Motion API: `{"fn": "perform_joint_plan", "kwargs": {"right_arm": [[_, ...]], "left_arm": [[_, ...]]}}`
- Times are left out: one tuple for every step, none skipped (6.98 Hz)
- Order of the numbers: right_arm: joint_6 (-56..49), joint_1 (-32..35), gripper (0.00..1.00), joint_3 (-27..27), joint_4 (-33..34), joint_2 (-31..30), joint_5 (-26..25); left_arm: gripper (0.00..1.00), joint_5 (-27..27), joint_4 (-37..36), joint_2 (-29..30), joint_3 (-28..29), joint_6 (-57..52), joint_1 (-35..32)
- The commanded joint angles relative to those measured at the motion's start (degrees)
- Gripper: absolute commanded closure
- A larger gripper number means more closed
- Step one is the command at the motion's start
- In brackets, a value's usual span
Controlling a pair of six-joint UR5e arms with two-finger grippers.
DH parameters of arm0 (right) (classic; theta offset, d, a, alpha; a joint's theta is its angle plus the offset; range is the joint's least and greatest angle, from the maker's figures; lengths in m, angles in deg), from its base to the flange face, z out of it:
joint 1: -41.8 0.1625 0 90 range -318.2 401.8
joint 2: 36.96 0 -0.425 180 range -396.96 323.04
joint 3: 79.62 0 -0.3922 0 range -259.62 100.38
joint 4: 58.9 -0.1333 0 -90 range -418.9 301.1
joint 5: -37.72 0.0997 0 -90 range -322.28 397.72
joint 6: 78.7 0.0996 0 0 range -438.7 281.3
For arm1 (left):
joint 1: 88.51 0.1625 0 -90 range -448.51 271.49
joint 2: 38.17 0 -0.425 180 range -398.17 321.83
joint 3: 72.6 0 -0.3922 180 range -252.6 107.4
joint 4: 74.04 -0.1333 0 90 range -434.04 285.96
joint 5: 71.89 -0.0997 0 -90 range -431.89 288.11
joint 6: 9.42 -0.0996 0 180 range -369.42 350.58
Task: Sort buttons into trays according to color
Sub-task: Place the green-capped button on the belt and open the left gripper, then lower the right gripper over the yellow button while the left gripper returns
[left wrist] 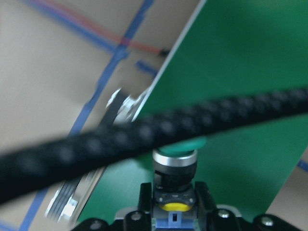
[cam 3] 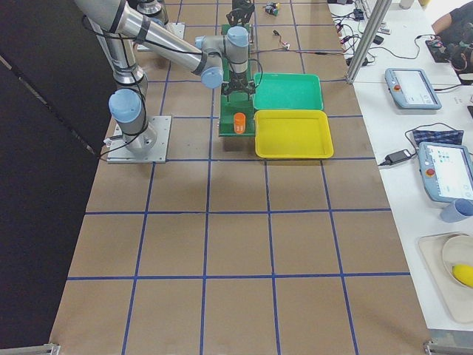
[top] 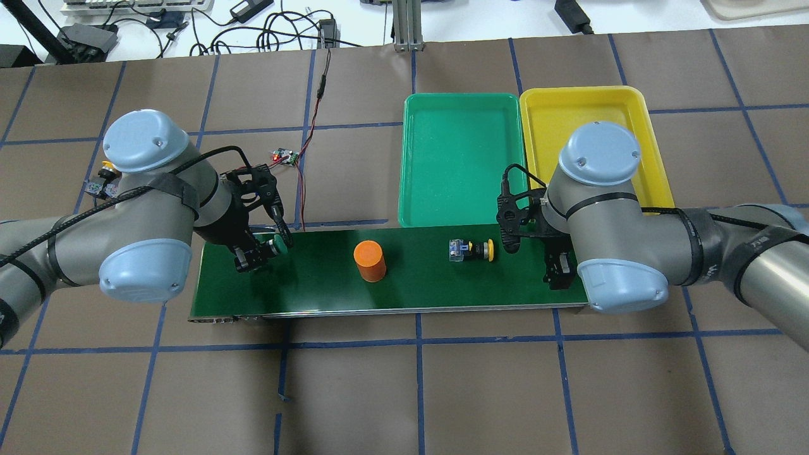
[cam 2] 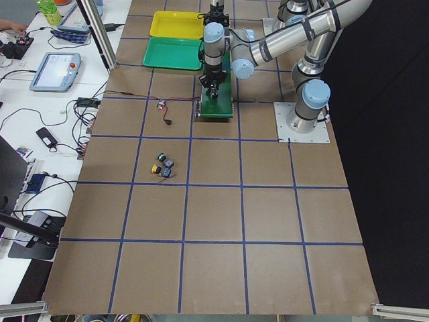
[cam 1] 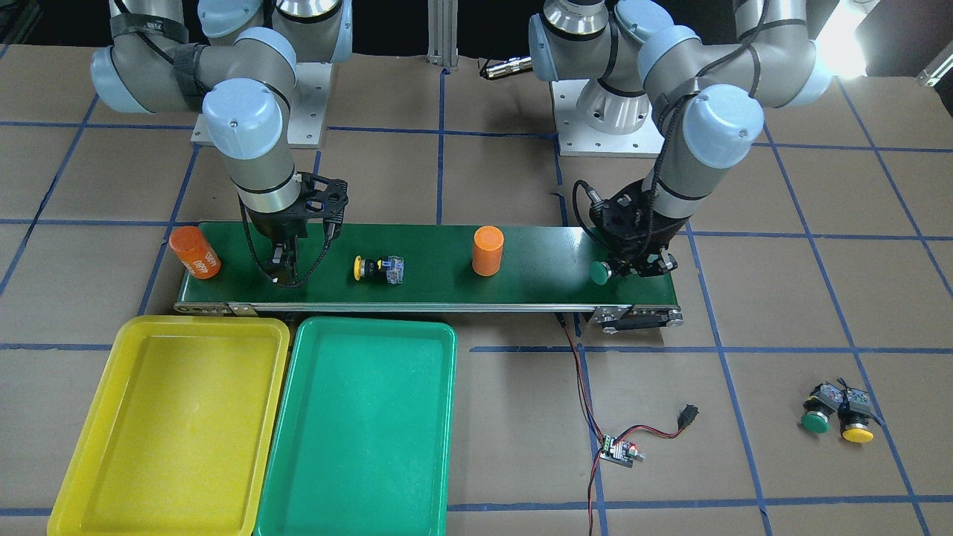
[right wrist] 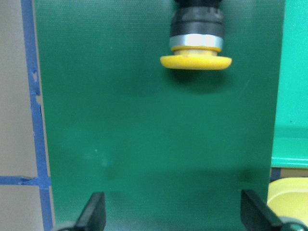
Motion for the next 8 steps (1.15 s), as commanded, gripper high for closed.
{"fn": "perform_joint_plan", "kwargs": {"right_arm": [[0.03,0.03,0.0,-0.03,0.01,-0.03,0.22],[0.03,0.03,0.0,-0.03,0.01,-0.03,0.13],[0.03,0.03,0.0,-0.03,0.01,-0.03,0.22],[0.03,0.03,0.0,0.06,0.01,-0.03,0.22],[0.03,0.03,0.0,-0.03,0.01,-0.03,0.22],[0.03,0.03,0.0,-0.03,-0.08,-0.11,0.13],[0.03,0.12,0.0,-0.03,-0.08,-0.12,0.13],[0.03,0.12,0.0,-0.03,-0.08,-0.12,-0.05]], "left_arm": [[0.0,-3.66,0.12,-0.5,2.69,-0.43,2.79],[0.0,-3.69,1.51,0.37,7.06,-1.48,8.3],[0.0,-3.52,3.09,3.68,13.54,-4.45,13.92],[0.0,-3.08,3.46,8.24,19.0,-3.61,16.59],[0.0,-3.25,3.37,13.77,24.36,-2.9,18.62],[0.0,-3.08,3.37,18.26,26.85,-1.07,22.03],[0.0,-2.47,2.76,22.66,29.58,-0.96,26.5],[0.0,-1.5,2.5,27.14,33.69,-0.96,29.51]]}}
